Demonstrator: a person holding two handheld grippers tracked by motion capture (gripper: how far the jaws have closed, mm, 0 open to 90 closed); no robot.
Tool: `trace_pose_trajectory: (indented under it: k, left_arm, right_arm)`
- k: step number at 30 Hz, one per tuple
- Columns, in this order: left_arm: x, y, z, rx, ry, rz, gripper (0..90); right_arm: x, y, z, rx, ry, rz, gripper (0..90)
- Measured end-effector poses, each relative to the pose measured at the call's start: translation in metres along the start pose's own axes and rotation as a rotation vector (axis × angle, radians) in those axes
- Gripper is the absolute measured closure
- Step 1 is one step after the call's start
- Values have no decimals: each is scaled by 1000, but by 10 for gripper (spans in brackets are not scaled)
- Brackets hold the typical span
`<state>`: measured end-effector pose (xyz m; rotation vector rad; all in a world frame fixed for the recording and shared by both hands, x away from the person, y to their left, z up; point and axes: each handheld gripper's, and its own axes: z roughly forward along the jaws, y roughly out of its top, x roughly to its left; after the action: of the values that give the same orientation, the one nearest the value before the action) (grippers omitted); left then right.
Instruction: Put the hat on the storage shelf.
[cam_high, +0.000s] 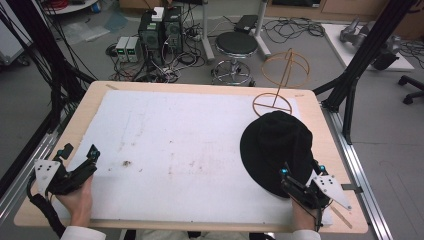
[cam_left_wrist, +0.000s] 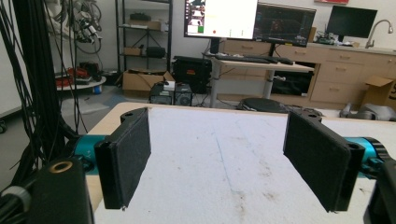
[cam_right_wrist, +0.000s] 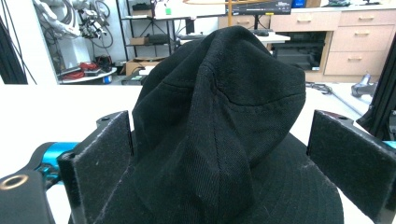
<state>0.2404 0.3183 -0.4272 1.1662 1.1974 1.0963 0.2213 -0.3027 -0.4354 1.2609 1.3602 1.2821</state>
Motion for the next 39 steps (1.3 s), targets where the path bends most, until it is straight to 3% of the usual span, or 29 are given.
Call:
trace_pose_trajectory:
  k: [17,27,39]
  left_arm:
    - [2,0,-1,1,7,-7,231]
    - [1,-1,0,2,-4,-10,230]
    - [1,-2,1,14,-24,-17,230]
  right_arm:
    - [-3,0,-4,-3,-24,37,63]
    - [-3,1,-5,-15,-32,36,63]
    - [1,2,6,23,13,17,63]
